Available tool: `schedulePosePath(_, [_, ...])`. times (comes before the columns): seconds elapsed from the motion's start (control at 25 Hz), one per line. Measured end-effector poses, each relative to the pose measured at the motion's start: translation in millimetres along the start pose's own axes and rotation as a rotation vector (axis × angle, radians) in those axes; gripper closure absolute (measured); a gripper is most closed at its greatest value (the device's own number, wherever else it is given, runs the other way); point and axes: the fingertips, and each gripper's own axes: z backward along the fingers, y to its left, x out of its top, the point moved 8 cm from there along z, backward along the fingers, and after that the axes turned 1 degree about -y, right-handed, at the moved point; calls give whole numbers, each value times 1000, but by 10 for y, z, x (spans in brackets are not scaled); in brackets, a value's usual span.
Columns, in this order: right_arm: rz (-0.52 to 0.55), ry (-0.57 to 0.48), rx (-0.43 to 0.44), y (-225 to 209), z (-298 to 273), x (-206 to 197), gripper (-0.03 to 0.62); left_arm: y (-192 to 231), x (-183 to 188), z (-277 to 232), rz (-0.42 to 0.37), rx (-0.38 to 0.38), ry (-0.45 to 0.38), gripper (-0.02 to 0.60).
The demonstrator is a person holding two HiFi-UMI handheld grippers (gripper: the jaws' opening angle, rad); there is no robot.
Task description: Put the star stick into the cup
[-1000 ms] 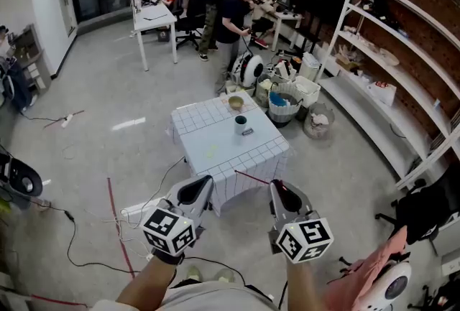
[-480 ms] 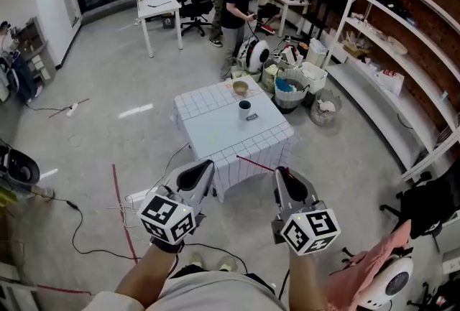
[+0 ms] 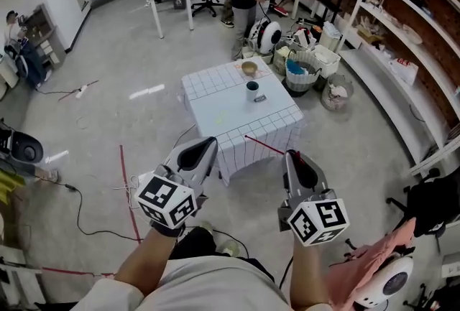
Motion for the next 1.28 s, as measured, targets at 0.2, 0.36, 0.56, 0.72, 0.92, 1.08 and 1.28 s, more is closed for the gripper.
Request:
schedulePosePath(0.2, [-3, 3, -11, -160, -96, -20, 565, 62, -16, -181, 7, 0, 1, 575])
schedulePosePath(0.36, [5, 10, -31, -290, -222, -11, 565, 152, -34, -387, 21, -14, -5, 577])
schedulePosePath(0.56, [15, 26, -57, -448, -508, -62, 565, 370, -106, -703, 32, -36, -9, 575])
schedulePosePath(0.72, [16, 46, -80, -587, -877, -139, 565, 668, -190, -1015, 41, -52, 0, 576])
schedulePosePath(0.92, [10, 74, -106, -741, -1500, -205, 565, 1155, -244, -1486, 45, -82, 24, 576])
schedulePosePath(1.08, [0, 85, -136, -858, -1994, -215, 565, 1552, -229, -1882, 40, -118, 38, 576])
schedulePosePath(1.28, [12, 96, -190, -985, -2542, -218, 565, 2003, -263, -2317, 40, -165, 43, 575])
